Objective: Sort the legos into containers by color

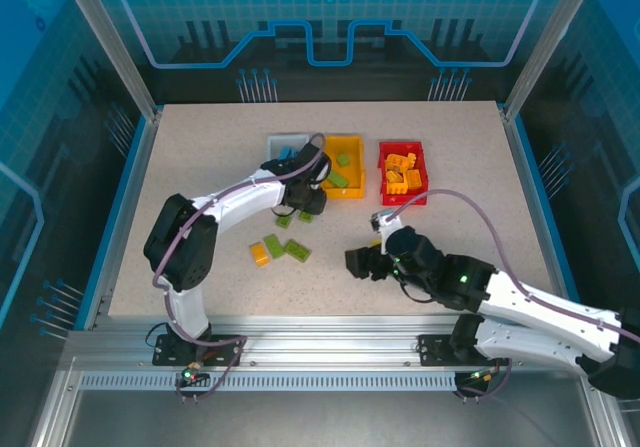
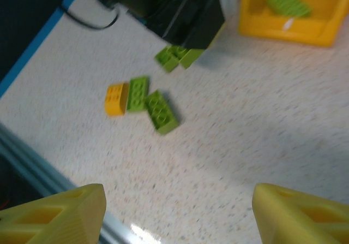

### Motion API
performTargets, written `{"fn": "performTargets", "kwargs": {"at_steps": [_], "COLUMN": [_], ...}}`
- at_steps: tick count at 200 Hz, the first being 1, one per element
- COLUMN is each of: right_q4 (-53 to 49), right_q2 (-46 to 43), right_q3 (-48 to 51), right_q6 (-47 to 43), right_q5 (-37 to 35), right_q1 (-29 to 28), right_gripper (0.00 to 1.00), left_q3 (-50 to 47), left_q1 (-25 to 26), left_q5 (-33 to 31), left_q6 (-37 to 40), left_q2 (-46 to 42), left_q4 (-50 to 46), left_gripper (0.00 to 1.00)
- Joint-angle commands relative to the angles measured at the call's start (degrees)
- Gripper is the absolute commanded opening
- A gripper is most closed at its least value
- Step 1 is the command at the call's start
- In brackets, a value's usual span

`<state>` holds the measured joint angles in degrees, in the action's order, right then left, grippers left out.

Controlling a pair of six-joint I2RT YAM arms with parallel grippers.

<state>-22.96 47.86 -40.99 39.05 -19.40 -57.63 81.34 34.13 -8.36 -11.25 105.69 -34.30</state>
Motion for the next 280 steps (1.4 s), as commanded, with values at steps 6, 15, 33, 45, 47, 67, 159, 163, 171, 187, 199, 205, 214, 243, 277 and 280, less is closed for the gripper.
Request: {"fn": "performTargets", "kwargs": {"at_steps": [6, 15, 33, 45, 47, 67, 159, 163, 171, 187, 199, 205, 214, 243, 277, 280], "right_q4": [-1.6, -0.8, 0.9, 1.8, 2.0, 3.6, 4.8, 4.7, 4.7, 4.5, 4.1, 3.9, 3.5, 0.5, -3.9, -4.0], "right_q2": [-2.9, -2.9, -1.7, -0.4, -0.1, 2.3, 4.2, 4.2, 4.3, 4.9, 5.5, 5.8, 6.4, 11.3, 24.0, 25.4], "right_q3": [-3.0, -3.4, -5.0, -6.3, -6.5, -8.4, -8.0, -7.8, -7.7, -7.6, -7.7, -7.8, -7.7, -9.0, -18.0, -18.8], "right_q6": [0.4, 0.1, -0.6, -1.0, -1.0, -1.6, -0.3, -0.3, -0.3, -0.5, -0.9, -1.1, -1.5, -5.1, -9.0, -9.2], "right_q5": [-3.6, -3.6, -3.1, -2.6, -2.5, -0.9, 2.4, 2.6, 2.9, 3.7, 4.4, 4.8, 5.4, 4.3, -0.1, -0.3], "right_q1": [6.3, 8.3, 11.3, 12.8, 13.0, 14.7, 16.5, 16.5, 16.6, 16.7, 16.6, 16.6, 16.5, 13.6, 3.9, 2.7], "right_gripper": [0.72, 0.72, 0.72, 0.72, 0.72, 0.73, 0.73, 0.73, 0.74, 0.75, 0.75, 0.75, 0.75, 0.73, 0.72, 0.72], "left_q3": [7.9, 10.4, 16.0, 20.0, 20.7, 27.1, 38.6, 38.5, 38.2, 37.6, 36.4, 35.7, 34.2, 26.4, 10.7, 9.2], "left_q1": [1.1, 1.2, 1.1, 1.2, 1.1, 0.1, -4.9, -5.0, -5.1, -5.1, -5.1, -5.1, -5.1, -5.1, -5.4, -5.4], "left_q5": [2.9, 3.1, 2.9, 2.1, 1.9, 1.4, 12.4, 12.9, 14.1, 14.9, 15.2, 15.3, 15.6, 13.2, 2.7, 1.5], "left_q6": [-4.0, -4.4, -4.7, -4.9, -5.0, -6.3, -14.2, -14.4, -14.8, -15.0, -15.3, -15.5, -15.9, -18.2, -22.3, -22.7], "left_q2": [-2.1, -1.1, 2.6, 5.8, 6.4, 11.8, 26.7, 26.5, 26.3, 24.9, 22.8, 21.6, 19.4, 8.1, -11.0, -13.3], "left_q4": [-2.6, -2.8, -3.5, -3.2, -3.2, -2.7, 0.9, 1.0, 1.2, 1.3, 1.7, 1.9, 2.5, 4.4, 2.8, 2.3], "left_gripper": [0.31, 0.31, 0.32, 0.32, 0.32, 0.32, 0.47, 0.49, 0.52, 0.57, 0.58, 0.58, 0.57, 0.53, 0.53, 0.54]}}
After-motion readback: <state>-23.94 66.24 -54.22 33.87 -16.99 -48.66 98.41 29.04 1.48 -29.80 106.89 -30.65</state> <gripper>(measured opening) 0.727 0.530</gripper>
